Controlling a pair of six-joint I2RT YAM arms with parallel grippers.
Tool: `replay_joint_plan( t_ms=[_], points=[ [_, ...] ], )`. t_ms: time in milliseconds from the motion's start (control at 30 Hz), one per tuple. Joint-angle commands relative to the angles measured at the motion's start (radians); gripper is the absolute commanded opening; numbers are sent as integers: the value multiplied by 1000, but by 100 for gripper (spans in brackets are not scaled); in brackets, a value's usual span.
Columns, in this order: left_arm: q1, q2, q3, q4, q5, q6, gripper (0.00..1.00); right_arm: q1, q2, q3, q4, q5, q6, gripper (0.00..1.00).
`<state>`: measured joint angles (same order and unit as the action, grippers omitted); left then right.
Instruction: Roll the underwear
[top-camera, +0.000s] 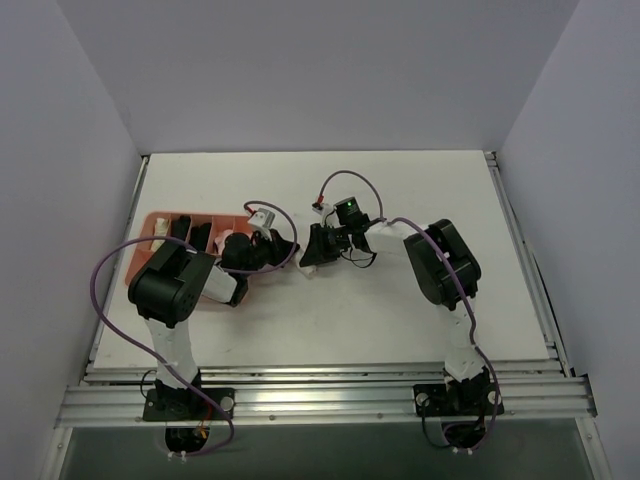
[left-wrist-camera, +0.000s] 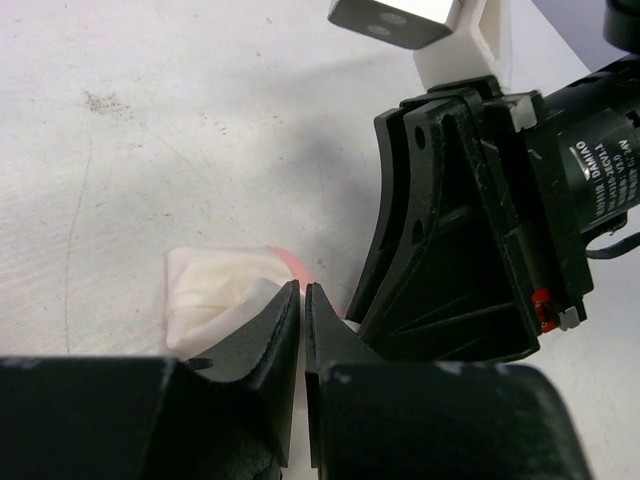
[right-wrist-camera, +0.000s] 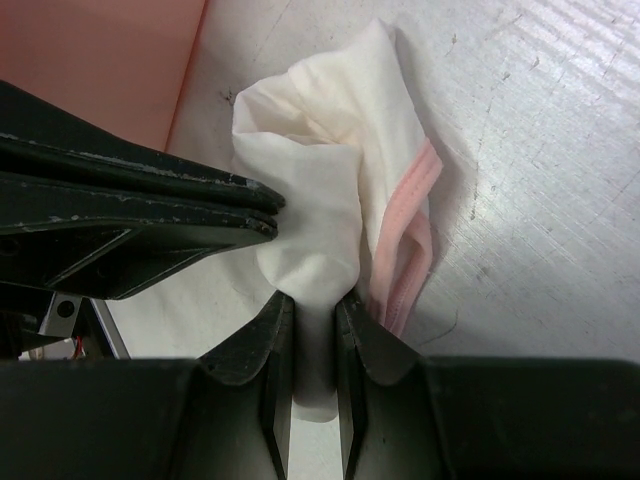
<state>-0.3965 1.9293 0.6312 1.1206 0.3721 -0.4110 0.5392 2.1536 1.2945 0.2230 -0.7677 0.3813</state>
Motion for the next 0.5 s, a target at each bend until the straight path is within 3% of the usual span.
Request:
replay_joint_plan(
  t_ms=[0,200,467],
  points=[
    [-1,33,21,22,30,17,14,34,131,-75,-232,183,-90,1],
    [-8,60,4,-27,7,46,12,34,85,-86,-238,199,-85,8],
    [-83,65,36,-157,-59,106,10,30,0,-179,-193,278,-23,7]
  ],
)
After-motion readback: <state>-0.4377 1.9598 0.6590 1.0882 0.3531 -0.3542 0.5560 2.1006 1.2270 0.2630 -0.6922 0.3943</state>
